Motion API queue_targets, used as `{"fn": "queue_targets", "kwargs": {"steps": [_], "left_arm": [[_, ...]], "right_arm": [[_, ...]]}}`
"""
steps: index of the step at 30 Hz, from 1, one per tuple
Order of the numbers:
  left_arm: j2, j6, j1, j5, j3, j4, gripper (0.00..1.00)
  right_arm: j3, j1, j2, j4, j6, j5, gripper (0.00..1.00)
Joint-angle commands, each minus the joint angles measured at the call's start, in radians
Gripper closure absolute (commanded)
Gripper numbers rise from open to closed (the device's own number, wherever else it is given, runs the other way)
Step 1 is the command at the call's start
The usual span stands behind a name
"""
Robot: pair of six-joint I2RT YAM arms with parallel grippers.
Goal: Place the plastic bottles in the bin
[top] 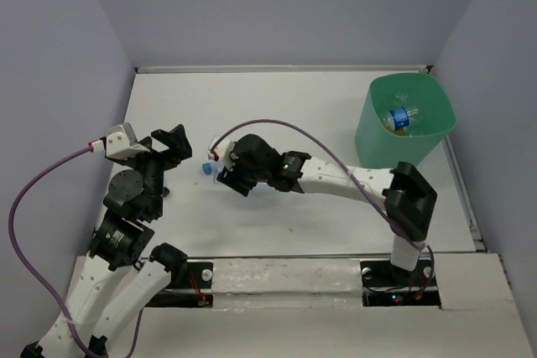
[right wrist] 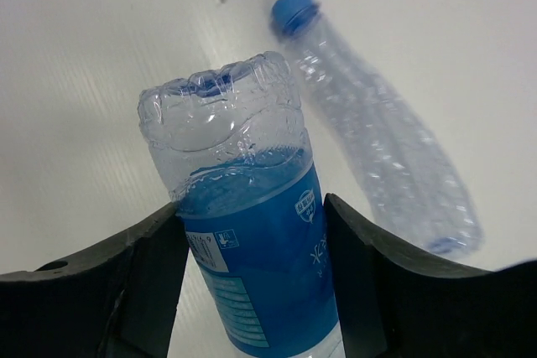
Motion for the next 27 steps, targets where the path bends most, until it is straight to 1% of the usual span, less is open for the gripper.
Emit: {"fn": "queue_targets", "kwargs": {"steps": [1,2,4,5,6,7,9,11,12,13,14,15,17,18,20,21,22,24,26,27], "left_arm": [[-0.003,0.011,0.008,0.015,-0.007,0.047,0.01],[-0.005,0.012,0.008,0.022,-0.006,0.049,0.01],[-0.005,0.018,0.007,0.045,-0.009,0.058,0.01],[-0.003,0.032,0.008,0.084,-0.012,0.062,0.01],[0.003,0.038,0.008,0.129,-0.011,0.067,0.01],[0.011,0.045,0.007,0.152,-0.012,0.07,0.01],[0.04,0.061,0.01,0.221,-0.008,0.075,0.01],[0.066,0.071,0.01,0.261,-0.004,0.072,0.01],[0.08,0.074,0.008,0.279,-0.001,0.069,0.01],[0.11,0.081,0.01,0.311,0.005,0.061,0.01],[0.139,0.083,0.01,0.325,0.008,0.053,0.01],[0.153,0.089,0.01,0.338,0.012,0.047,0.01],[0.178,0.097,0.008,0.339,0.02,0.033,0.01],[0.199,0.101,0.008,0.339,0.023,0.023,0.01],[0.218,0.104,0.01,0.348,0.025,0.018,0.01],[0.236,0.106,0.01,0.355,0.026,0.016,0.01],[0.245,0.11,0.008,0.371,0.026,0.013,0.01],[0.287,0.114,0.01,0.387,0.031,-0.002,0.01],[0.314,0.121,0.01,0.407,0.037,-0.008,0.01],[0.34,0.123,0.008,0.416,0.04,-0.016,0.01]], "right_arm": [[-0.023,-0.066,-0.27,0.205,0.046,0.173,0.53],[-0.031,-0.086,-0.356,0.222,0.052,0.234,0.54],[-0.048,-0.14,-0.444,0.252,0.072,0.272,0.55],[-0.054,-0.207,-0.487,0.302,0.083,0.301,0.55],[-0.068,-0.246,-0.569,0.354,0.1,0.313,0.56],[-0.074,-0.326,-0.603,0.379,0.109,0.327,0.56],[-0.089,-0.411,-0.678,0.44,0.126,0.401,0.57],[-0.097,-0.496,-0.7,0.462,0.141,0.471,0.57],[-0.103,-0.59,-0.706,0.463,0.153,0.506,0.57],[-0.114,-0.635,-0.713,0.47,0.179,0.516,0.57],[-0.136,-0.733,-0.713,0.471,0.199,0.522,0.57],[-0.152,-0.781,-0.713,0.471,0.218,0.52,0.57],[-0.183,-0.868,-0.708,0.474,0.311,0.511,0.57],[-0.219,-0.942,-0.708,0.476,0.372,0.482,0.57],[-0.256,-1.0,-0.713,0.477,0.437,0.447,0.57],[-0.276,-1.02,-0.719,0.477,0.466,0.404,0.56],[-0.314,-1.034,-0.723,0.476,0.512,0.398,0.56],[-0.347,-1.044,-0.743,0.474,0.554,0.395,0.47],[-0.391,-1.044,-0.765,0.467,0.589,0.375,0.34],[-0.404,-1.044,-0.789,0.439,0.626,0.363,0.19]]}}
